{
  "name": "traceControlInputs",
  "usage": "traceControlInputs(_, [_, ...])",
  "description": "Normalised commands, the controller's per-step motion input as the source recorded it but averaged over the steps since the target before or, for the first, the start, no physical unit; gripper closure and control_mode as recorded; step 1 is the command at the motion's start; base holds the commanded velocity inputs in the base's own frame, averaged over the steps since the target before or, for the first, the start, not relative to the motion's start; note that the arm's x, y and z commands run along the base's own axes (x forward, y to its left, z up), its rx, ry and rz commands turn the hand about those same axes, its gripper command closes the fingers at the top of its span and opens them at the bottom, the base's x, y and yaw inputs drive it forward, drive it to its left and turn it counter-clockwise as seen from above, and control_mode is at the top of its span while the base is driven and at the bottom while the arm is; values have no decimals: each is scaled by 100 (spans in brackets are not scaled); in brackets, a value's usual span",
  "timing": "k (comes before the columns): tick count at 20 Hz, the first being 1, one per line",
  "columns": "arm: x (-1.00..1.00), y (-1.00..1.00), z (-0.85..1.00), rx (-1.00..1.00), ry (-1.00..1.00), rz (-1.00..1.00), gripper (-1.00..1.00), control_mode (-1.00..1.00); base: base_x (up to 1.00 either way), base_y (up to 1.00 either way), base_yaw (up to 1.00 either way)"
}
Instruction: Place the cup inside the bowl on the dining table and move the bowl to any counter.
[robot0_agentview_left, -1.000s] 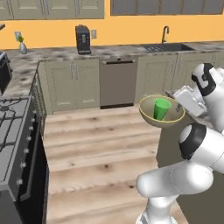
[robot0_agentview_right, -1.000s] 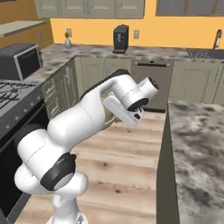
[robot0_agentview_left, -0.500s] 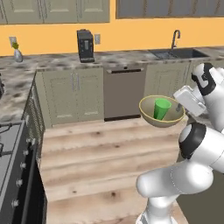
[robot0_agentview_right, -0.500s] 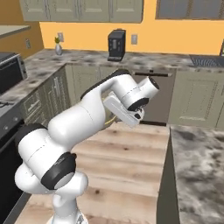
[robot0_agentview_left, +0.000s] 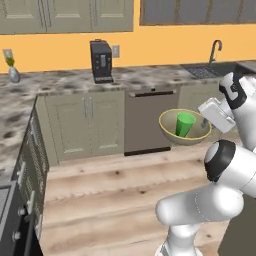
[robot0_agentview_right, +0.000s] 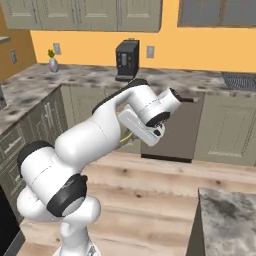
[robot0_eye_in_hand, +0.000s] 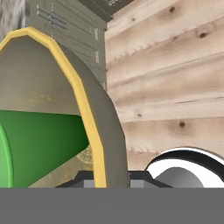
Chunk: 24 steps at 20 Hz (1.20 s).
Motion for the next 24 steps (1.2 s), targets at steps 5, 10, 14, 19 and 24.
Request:
traceControlInputs(5, [0, 0, 0, 0, 0, 0, 100, 100, 100, 0, 0])
traceControlInputs(10, [0, 0, 0, 0, 0, 0, 100, 100, 100, 0, 0])
traceControlInputs(14, [0, 0, 0, 0, 0, 0, 100, 100, 100, 0, 0])
traceControlInputs(19, [0, 0, 0, 0, 0, 0, 100, 100, 100, -7, 0])
traceControlInputs(24, [0, 0, 0, 0, 0, 0, 100, 100, 100, -21, 0])
